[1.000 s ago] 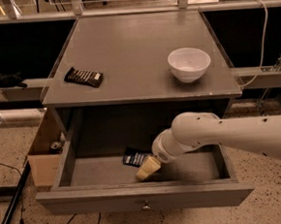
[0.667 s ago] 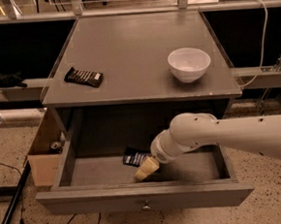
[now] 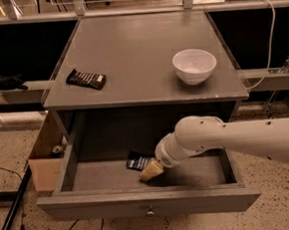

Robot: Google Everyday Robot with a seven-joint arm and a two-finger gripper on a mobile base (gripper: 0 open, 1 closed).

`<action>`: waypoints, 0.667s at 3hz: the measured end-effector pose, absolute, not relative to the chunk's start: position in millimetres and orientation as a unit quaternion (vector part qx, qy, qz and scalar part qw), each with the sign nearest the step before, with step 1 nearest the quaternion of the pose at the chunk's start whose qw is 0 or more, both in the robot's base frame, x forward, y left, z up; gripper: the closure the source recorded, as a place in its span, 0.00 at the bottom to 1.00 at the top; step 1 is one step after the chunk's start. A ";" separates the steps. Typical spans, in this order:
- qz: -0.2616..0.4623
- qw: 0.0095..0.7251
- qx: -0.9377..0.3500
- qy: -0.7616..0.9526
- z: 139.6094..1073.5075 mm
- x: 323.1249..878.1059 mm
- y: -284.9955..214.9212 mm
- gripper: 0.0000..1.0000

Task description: Pick rxbar blueberry from top drawer and place on counter

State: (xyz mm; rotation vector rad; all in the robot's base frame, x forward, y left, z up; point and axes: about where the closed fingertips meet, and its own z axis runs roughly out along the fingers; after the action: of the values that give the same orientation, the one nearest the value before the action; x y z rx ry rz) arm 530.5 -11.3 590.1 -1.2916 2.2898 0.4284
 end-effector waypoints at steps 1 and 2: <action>0.156 0.237 -0.471 0.835 590.1 530.5 -11.3 0.49; 0.156 0.237 -0.471 0.835 590.1 530.4 -11.2 0.79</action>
Offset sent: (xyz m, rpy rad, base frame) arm 0.0000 0.0000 0.0000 0.0000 0.0000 0.0000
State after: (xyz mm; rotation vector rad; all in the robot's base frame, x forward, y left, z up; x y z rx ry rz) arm 530.4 -11.2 590.1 -1.2917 2.2898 0.4284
